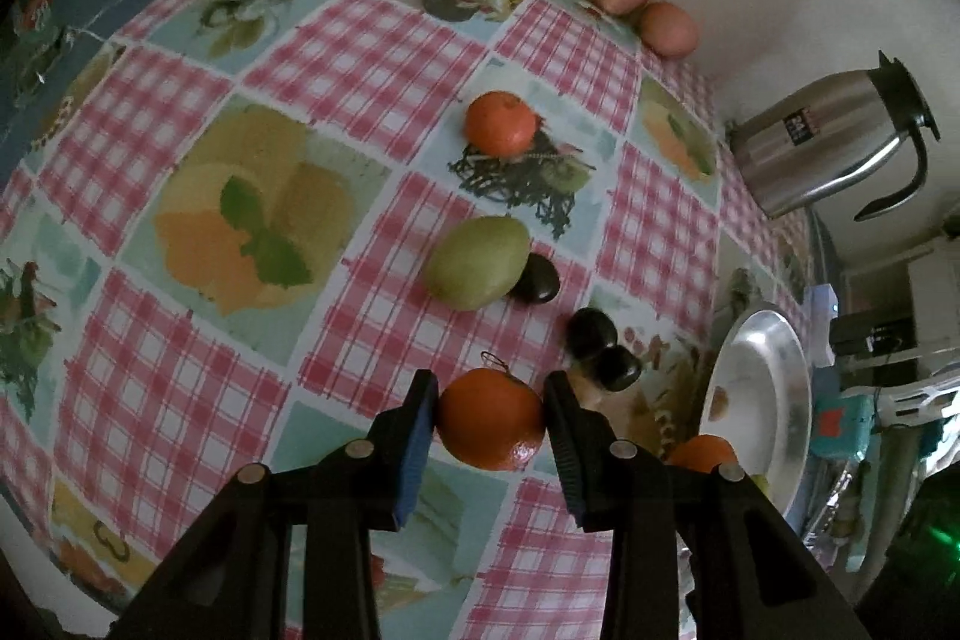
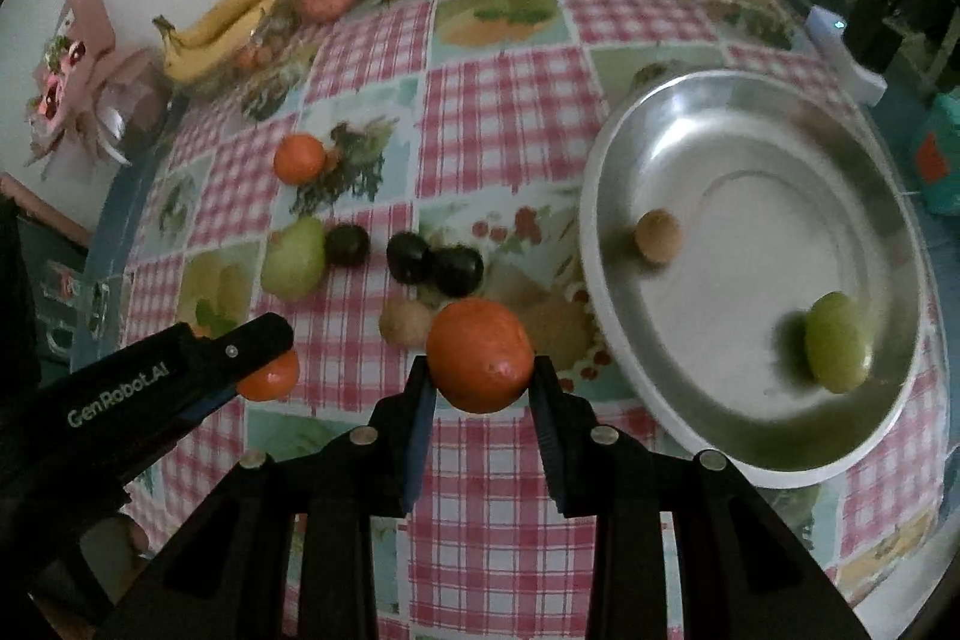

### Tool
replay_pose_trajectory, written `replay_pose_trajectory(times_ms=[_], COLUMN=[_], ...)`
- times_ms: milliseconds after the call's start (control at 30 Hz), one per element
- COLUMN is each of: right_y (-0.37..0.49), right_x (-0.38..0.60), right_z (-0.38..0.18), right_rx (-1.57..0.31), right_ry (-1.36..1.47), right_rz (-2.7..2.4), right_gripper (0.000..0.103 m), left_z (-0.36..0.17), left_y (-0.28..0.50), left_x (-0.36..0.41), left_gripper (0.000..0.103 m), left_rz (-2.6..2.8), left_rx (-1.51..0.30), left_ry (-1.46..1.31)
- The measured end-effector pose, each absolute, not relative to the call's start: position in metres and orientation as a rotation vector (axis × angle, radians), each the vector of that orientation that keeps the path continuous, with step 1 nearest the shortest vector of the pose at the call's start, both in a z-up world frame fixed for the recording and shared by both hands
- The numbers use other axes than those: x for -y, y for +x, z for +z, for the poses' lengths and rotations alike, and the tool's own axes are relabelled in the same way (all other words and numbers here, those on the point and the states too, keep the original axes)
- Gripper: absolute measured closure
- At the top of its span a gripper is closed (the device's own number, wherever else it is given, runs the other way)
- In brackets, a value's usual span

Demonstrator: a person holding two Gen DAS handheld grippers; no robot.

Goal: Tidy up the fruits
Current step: 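Lift the orange and tomato and carry them toward the steel plate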

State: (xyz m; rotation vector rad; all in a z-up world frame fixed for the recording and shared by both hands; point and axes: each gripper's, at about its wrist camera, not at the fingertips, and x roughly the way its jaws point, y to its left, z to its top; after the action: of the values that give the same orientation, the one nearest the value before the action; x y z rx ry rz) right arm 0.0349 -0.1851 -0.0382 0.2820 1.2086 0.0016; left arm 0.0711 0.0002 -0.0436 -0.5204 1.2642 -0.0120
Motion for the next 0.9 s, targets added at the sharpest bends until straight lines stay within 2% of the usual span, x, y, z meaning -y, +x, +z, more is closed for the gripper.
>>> replay_pose_trajectory(times_ms=[467, 900], right_y=[0.075, 0.101], right_x=[0.233, 0.277], right_z=[0.0, -0.001], right_rx=[-1.138, -1.127], right_ry=[0.382, 0.409], right_rz=[-0.119, -0.21], right_gripper=[0.07, 0.07], left_z=[0.003, 0.009], left_y=[0.128, 0.162], left_x=[0.038, 0.081], left_gripper=[0.064, 0.064], left_rz=[-0.052, -0.106], left_rx=[-1.217, -1.177], left_ry=[-0.485, -0.455])
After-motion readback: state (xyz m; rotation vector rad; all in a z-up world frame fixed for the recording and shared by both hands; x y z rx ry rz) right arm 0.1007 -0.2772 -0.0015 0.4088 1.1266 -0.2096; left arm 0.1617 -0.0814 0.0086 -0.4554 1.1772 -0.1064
